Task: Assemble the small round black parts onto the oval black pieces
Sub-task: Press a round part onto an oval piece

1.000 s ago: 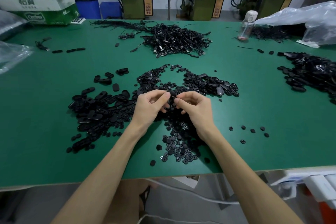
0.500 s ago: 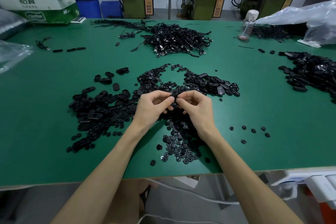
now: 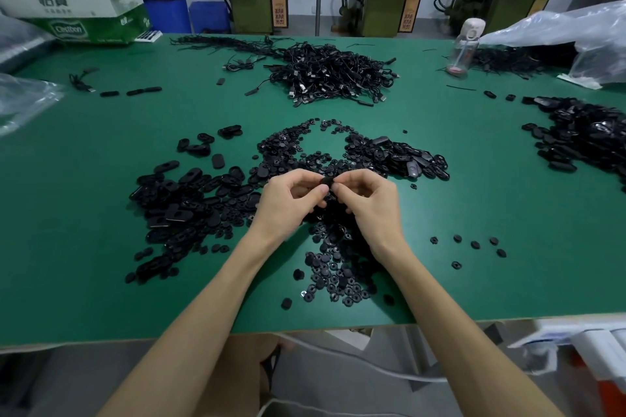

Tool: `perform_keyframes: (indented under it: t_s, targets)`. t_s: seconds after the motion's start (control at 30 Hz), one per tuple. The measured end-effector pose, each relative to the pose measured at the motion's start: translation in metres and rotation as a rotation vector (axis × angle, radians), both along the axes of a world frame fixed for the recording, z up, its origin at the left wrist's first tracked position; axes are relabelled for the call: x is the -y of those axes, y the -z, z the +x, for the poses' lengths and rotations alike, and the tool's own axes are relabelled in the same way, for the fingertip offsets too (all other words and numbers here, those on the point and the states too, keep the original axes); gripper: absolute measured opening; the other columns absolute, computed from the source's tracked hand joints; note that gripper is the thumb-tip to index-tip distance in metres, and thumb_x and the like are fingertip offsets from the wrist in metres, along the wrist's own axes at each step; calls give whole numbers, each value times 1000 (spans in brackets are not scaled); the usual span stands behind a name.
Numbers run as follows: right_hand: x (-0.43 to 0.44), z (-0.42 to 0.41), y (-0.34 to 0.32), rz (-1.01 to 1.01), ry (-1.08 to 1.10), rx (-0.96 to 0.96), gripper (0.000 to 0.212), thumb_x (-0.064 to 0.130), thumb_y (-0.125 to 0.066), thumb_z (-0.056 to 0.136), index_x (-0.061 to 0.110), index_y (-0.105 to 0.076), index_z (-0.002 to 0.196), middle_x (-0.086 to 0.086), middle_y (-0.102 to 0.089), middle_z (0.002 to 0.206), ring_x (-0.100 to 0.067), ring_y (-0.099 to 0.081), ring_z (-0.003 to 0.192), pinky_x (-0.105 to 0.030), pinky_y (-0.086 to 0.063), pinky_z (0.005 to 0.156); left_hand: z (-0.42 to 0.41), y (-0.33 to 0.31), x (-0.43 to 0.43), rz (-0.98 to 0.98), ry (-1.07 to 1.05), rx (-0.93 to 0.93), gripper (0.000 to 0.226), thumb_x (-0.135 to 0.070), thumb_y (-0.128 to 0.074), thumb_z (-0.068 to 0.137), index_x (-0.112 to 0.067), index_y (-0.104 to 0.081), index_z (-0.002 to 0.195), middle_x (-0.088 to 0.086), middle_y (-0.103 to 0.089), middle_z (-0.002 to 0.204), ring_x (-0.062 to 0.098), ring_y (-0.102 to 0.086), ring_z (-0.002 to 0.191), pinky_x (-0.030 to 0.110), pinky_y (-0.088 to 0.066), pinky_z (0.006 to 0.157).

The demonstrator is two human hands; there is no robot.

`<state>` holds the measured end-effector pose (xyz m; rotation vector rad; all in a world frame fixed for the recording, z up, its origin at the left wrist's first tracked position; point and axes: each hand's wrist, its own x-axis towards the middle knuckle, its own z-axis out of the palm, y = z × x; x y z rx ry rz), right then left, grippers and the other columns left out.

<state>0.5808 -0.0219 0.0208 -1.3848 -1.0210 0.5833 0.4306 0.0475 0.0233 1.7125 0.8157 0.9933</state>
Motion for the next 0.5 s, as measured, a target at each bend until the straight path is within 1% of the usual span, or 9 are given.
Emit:
perform_keyframes:
  t_s: [0.17, 0.3, 0.5]
  targets:
    - [0, 0, 0, -3, -3, 1, 9, 13, -78, 88, 22, -77, 89, 1, -76, 81, -8, -65, 73, -25, -52, 62, 0, 1, -1, 13, -1, -30, 14, -11, -75, 93, -12, -72, 107, 2, -78, 85, 15, -77, 77, 19, -54, 67]
    - [-1, 1, 0, 3, -2, 15, 9, 13, -78, 89, 22, -76, 89, 2, -75, 81, -8, -65, 74, -27, -53, 65, 1, 1, -1, 23, -10, -45, 16, -11, -75, 93, -7, -71, 109, 6, -77, 89, 17, -76, 76, 21, -53, 69]
    - [-1, 1, 1, 12, -18, 28, 8, 14, -78, 89, 21, -77, 90, 2, -76, 83, -8, -65, 75, -26, -53, 68, 0, 1, -1, 13, -14, -50, 18, -11, -76, 93, -8, -72, 109, 5, -78, 90, 16, -77, 76, 20, -54, 68]
